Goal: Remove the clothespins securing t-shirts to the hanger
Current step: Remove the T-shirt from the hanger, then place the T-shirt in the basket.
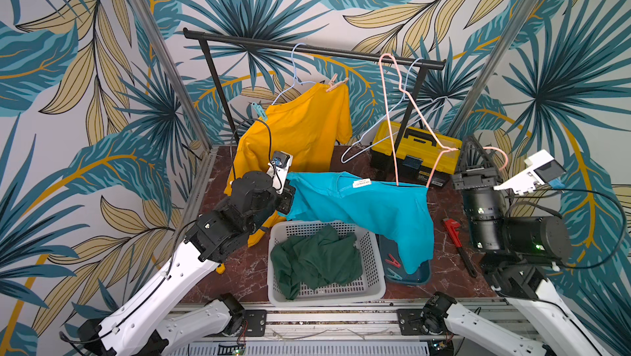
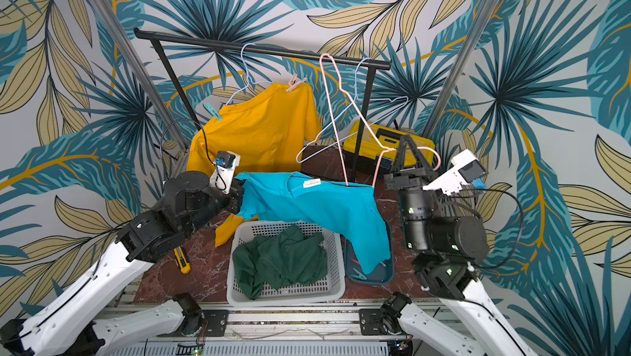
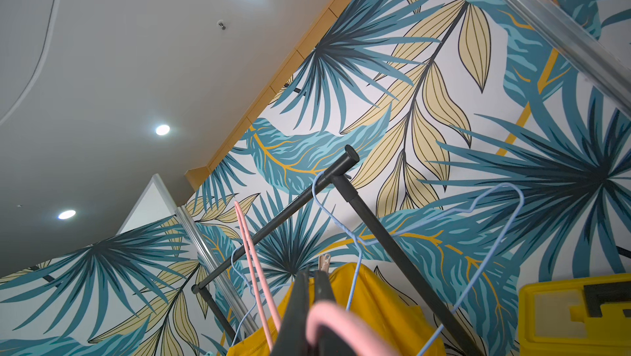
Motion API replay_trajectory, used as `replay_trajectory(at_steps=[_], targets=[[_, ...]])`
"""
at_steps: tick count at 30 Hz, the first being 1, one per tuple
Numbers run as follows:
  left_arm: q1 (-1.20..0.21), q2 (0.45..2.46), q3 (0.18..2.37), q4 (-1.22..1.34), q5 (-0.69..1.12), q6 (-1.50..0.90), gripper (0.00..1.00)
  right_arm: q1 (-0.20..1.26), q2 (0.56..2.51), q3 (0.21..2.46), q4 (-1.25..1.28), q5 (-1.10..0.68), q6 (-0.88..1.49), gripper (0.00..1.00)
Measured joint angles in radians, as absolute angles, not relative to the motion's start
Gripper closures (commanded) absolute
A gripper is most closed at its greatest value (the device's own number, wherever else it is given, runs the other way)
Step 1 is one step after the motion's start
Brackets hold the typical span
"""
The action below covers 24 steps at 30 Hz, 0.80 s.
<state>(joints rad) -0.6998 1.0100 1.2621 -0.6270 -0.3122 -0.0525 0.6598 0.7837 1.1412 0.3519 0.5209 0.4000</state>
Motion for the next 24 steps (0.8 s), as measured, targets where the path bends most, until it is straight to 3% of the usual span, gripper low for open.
replay_trajectory(at_steps=[6, 13, 24], targets=[[-0.696, 0.992, 1.212, -0.628, -0.344, -0.042, 1.0, 0.66, 0.906, 1.228, 0.456, 0.515, 0.364, 1.0], [-0.694, 0.978, 1.201, -0.628, -0.347, -0.041, 1.0, 0.659, 0.893, 1.247, 0.496, 0.515, 0.327, 1.0], [-0.691, 1.036, 1.385, -0.644, -0.307, -0.032, 1.0, 0.656, 0.557, 1.035, 0.205, 0.631, 0.348, 1.0]])
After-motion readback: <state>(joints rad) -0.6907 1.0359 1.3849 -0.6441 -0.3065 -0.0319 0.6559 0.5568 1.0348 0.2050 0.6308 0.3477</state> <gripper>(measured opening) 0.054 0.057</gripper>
